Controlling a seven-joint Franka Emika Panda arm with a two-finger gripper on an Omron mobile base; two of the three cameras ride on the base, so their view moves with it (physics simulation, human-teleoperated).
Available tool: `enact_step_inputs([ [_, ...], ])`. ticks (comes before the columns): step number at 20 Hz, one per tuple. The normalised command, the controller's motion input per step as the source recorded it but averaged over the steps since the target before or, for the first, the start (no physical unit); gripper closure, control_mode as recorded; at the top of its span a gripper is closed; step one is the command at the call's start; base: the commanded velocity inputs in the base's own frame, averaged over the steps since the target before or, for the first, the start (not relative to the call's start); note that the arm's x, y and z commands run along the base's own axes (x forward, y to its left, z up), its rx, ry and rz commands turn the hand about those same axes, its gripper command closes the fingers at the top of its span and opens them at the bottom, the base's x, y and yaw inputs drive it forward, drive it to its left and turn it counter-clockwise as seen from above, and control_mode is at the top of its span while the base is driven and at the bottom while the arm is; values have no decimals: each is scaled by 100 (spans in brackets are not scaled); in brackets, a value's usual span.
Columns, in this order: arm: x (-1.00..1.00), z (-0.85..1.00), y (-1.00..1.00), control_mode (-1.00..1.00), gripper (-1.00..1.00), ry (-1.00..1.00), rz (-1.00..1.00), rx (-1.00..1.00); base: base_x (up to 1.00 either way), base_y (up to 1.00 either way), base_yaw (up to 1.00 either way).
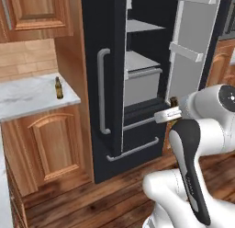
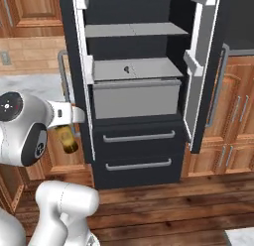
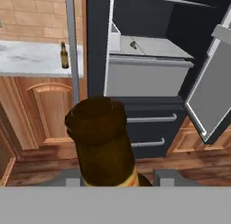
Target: Place the beers on the top shelf of the fridge to keep them out of children's reach, and place the mushroom on lower shelves for easy access.
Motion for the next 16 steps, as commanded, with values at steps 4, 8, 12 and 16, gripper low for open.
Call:
enact_step_inputs([
  [4,0,0,0,100,100,0,0,0,16,-99,-18],
  [8,0,0,0,100,100,0,0,0,44,-80,-1],
  [12,0,0,0,100,100,0,0,0,61,-3,-8],
  [16,0,0,0,100,100,0,0,0,69,52,-17],
])
